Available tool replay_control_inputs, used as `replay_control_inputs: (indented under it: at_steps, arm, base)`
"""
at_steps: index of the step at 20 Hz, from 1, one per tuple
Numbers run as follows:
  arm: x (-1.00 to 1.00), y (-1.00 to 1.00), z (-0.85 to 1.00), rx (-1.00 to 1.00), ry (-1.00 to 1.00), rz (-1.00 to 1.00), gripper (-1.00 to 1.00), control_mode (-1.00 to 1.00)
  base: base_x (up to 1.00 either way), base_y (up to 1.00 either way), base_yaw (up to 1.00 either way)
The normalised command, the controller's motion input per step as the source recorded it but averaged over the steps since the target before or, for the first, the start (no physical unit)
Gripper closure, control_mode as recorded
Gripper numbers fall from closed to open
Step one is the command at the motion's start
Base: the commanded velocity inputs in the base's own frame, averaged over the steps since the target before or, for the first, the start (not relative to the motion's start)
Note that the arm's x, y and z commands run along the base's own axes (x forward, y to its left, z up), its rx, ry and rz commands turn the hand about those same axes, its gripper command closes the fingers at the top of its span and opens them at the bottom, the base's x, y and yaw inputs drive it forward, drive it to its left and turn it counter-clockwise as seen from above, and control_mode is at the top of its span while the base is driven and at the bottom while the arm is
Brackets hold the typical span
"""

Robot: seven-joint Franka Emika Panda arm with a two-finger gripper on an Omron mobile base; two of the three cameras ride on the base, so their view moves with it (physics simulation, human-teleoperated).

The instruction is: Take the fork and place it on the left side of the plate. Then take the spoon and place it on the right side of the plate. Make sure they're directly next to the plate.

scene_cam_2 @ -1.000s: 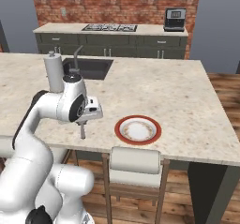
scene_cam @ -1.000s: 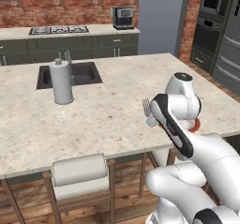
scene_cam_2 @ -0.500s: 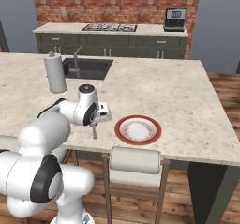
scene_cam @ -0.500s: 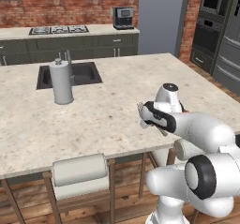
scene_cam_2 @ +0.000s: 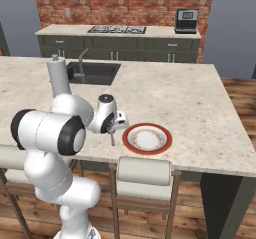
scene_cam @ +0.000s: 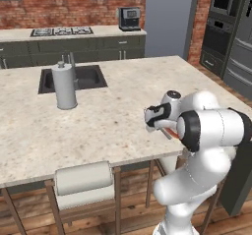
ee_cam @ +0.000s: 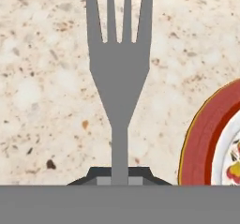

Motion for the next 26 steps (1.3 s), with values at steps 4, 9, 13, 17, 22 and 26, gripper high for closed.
replay_control_inputs:
  at_steps: [4,9,13,17,22,26]
  arm:
    - [0.53,0.00,-0.29,0.00,0.03,0.00,1.00,-1.00]
    - [0.49,-0.02,-0.38,0.00,0.06,0.00,1.00,-1.00]
    - [0.43,-0.13,-0.46,0.00,0.06,0.00,1.00,-1.00]
    - [0.31,-0.16,-0.35,0.00,0.04,0.00,1.00,-1.00]
    - [0.00,-0.11,-0.17,0.00,0.00,0.00,1.00,-1.00]
    - [-0.06,0.00,0.00,-0.01,-0.01,0.00,-1.00,-1.00]
  base:
    - [0.00,0.00,0.00]
    - [0.00,0.00,0.00]
    - [0.00,0.00,0.00]
    - [0.00,0.00,0.00]
    - [0.00,0.00,0.00]
    - [0.00,0.00,0.00]
